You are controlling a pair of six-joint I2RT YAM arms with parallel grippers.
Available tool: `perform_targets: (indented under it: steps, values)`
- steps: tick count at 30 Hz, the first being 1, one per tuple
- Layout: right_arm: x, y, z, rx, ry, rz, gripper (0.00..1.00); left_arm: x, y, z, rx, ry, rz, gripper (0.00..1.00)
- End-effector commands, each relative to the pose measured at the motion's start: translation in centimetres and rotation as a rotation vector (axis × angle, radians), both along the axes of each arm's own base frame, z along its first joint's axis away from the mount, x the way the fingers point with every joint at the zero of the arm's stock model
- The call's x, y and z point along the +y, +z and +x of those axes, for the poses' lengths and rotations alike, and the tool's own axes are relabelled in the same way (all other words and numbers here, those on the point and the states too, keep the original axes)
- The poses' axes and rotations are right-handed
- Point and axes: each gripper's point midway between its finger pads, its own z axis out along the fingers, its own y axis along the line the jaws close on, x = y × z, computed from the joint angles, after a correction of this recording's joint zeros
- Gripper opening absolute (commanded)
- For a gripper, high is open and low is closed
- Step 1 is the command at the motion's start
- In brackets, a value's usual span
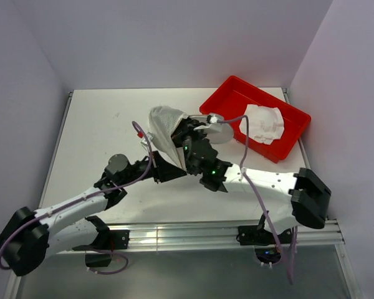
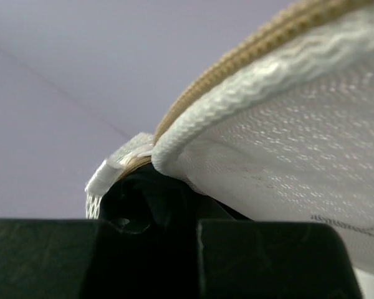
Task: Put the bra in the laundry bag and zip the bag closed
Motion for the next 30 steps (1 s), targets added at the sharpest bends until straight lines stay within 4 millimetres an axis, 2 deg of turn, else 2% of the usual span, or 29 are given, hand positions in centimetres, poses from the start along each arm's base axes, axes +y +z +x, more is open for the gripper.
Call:
perform_targets:
  steps: [1, 2, 4, 5, 7, 8, 10, 11, 12, 13, 14, 15, 16, 17, 19, 20, 22, 23, 25, 26, 27, 28, 29, 30]
  values:
    - [-0.4, -2.6, 1.8, 0.091, -0.151, -0.045, 0.00, -1.7, 1.3, -2.7, 0.006, -0.119, -0.128, 0.00]
    - [-0.4, -4.0, 2.0, 0.112, -0.173, -0.079, 0.00, -2.0, 2.4, -3.5, -0.028, -0.148, -0.189, 0.00]
    - [-0.8, -7.0, 2.0, 0.163, -0.186, -0.137, 0.00, -1.6, 2.0, -3.8, 0.013, -0.142, -0.229, 0.00]
    - [-1.1, -7.7, 1.8, 0.176, -0.181, -0.146, 0.00, -1.2, 2.3, -4.1, 0.006, -0.135, -0.255, 0.00]
    - [-2.2, -10.8, 1.3, 0.226, -0.188, -0.209, 0.00, -0.4, 1.3, -3.6, 0.021, -0.073, -0.249, 0.00]
    - [-2.7, -11.4, 1.1, 0.239, -0.195, -0.220, 0.00, 0.1, 1.6, -3.6, 0.008, -0.051, -0.256, 0.00]
    - [-4.0, -13.4, 0.7, 0.279, -0.203, -0.282, 0.00, 0.6, -0.2, -2.7, 0.033, 0.026, -0.205, 0.00]
    - [-4.5, -13.5, 0.4, 0.287, -0.207, -0.286, 0.00, 1.3, 0.3, -2.5, 0.017, 0.059, -0.210, 0.00]
    - [-4.6, -14.2, 0.1, 0.301, -0.183, -0.326, 0.01, 1.6, -0.2, -1.8, 0.028, 0.099, -0.183, 0.00]
    - [-4.6, -14.5, 0.0, 0.313, -0.162, -0.367, 0.04, 1.9, -3.7, -0.1, 0.102, 0.194, -0.043, 0.00]
    - [-4.9, -15.1, -0.2, 0.341, -0.159, -0.390, 0.06, 2.7, -4.0, 0.8, 0.104, 0.259, -0.004, 0.00]
    - [-4.7, -15.5, -0.4, 0.364, -0.136, -0.408, 0.14, 3.2, -4.4, 1.5, 0.115, 0.311, 0.037, 0.00]
    - [-4.8, -16.2, -0.8, 0.385, -0.119, -0.457, 0.18, 3.8, -6.0, 1.8, 0.137, 0.343, 0.100, 0.00]
    - [-5.0, -17.0, -0.9, 0.410, -0.118, -0.480, 0.21, 4.5, -6.3, 2.3, 0.140, 0.374, 0.103, 0.00]
    - [-4.9, -17.9, -1.2, 0.443, -0.089, -0.535, 0.35, 5.0, -7.0, 2.4, 0.161, 0.384, 0.109, 0.00]
    - [-5.1, -18.7, -1.4, 0.469, -0.091, -0.573, 0.38, 5.3, -8.0, 2.6, 0.178, 0.390, 0.121, 0.00]
    - [-4.4, -19.1, -1.8, 0.498, -0.034, -0.615, 0.53, 5.7, -8.9, 2.7, 0.195, 0.398, 0.134, 0.00]
    - [-4.0, -18.7, -1.8, 0.500, -0.018, -0.629, 0.59, 6.0, -10.0, 2.8, 0.208, 0.404, 0.138, 0.00]
    - [-3.6, -18.9, -2.3, 0.514, 0.039, -0.675, 0.69, 6.3, -10.7, 2.9, 0.232, 0.404, 0.122, 0.00]
    - [-3.0, -19.2, -2.6, 0.525, 0.097, -0.715, 0.77, 7.0, -11.8, 3.2, 0.257, 0.421, 0.131, 0.00]
    - [-2.0, -18.2, -2.6, 0.523, 0.143, -0.736, 0.82, 6.9, -11.5, 3.1, 0.254, 0.399, 0.107, 0.00]
    - [-2.0, -18.8, -3.3, 0.565, 0.188, -0.802, 0.85, 7.1, -11.7, 3.1, 0.259, 0.397, 0.103, 0.00]
    - [-1.0, -17.9, -3.7, 0.568, 0.249, -0.805, 0.86, 7.5, -12.0, 3.4, 0.269, 0.408, 0.103, 0.00]
    - [-0.8, -17.8, -4.3, 0.570, 0.301, -0.827, 0.87, 7.6, -11.9, 3.4, 0.261, 0.399, 0.099, 0.00]
